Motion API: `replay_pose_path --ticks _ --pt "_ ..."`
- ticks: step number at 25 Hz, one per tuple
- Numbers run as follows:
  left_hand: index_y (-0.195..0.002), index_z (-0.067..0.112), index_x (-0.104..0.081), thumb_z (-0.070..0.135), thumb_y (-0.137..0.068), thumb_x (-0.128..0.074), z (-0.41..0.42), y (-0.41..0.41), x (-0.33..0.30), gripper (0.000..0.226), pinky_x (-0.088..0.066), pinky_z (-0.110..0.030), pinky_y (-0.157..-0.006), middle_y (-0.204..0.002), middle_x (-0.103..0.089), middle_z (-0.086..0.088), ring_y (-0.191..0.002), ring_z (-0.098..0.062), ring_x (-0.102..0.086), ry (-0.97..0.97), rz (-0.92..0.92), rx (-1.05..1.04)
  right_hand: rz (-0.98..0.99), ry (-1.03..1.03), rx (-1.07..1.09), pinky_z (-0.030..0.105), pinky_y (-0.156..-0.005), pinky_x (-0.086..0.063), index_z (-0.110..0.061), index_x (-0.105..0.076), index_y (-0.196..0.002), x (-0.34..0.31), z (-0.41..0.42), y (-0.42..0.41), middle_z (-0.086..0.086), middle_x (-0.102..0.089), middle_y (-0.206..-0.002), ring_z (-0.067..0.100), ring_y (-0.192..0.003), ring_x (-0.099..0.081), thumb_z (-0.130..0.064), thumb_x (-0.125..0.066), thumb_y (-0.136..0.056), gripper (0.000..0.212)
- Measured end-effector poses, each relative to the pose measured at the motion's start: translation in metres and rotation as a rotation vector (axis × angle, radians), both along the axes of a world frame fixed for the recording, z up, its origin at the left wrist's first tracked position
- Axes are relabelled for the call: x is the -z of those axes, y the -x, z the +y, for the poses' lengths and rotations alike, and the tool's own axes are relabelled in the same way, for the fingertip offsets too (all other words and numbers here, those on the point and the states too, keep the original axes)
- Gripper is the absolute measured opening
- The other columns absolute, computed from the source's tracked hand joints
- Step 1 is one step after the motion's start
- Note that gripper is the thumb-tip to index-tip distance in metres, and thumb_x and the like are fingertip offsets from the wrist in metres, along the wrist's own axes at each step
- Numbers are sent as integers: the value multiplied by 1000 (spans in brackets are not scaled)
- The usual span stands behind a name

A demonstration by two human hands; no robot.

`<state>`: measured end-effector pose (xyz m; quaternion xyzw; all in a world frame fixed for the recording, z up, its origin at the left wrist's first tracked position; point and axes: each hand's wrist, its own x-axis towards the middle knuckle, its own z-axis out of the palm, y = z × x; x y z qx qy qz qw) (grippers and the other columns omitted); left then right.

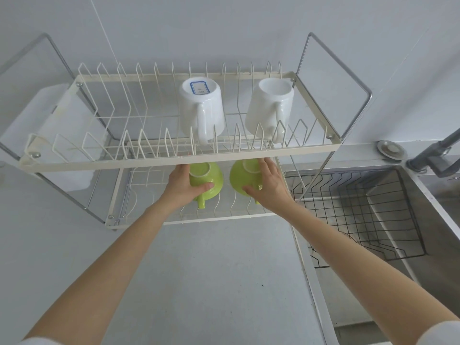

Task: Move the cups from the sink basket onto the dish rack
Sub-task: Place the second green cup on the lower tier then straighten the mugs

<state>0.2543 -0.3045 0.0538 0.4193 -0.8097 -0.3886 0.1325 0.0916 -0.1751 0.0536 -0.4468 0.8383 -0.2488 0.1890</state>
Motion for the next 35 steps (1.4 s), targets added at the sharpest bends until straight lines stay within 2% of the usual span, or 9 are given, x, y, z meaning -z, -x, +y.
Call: replay_pose_path --ticks 6,13,18,35 --pt "-130 5 -40 18 -75 -71 5 0 4 64 -35 -34 -101 -133 -47 -14 -123 -30 -44 85 -12 28 -59 146 47 39 -116 -27 -10 -31 -142 11 5 5 9 -29 -150 26 -140 -26 -22 -69 -79 74" --pt "-130 8 -40 21 -76 -70 9 9 5 64 -35 -30 -95 -134 -47 -10 -123 -28 -45 118 -10 23 -52 142 48 36 -110 -33 -16 -31 -142 12 5 7 2 -30 -149 23 -137 -30 -27 -69 -79 75" --pt "-133 8 -38 22 -77 -69 10 13 7 66 -35 -33 -99 -137 -45 -10 -126 -27 -43 119 -20 19 -49 130 55 33 -105 -35 -18 -31 -142 10 7 11 -1 -30 -148 21 -135 -32 -27 -69 -79 74" --pt "-132 6 -37 22 -77 -69 9 10 9 66 -35 -36 -100 -135 -44 -12 -124 -29 -42 116 -31 64 -37 102 30 37 -108 -35 -18 -29 -142 9 9 9 3 -26 -150 23 -137 -29 -26 -67 -80 74"
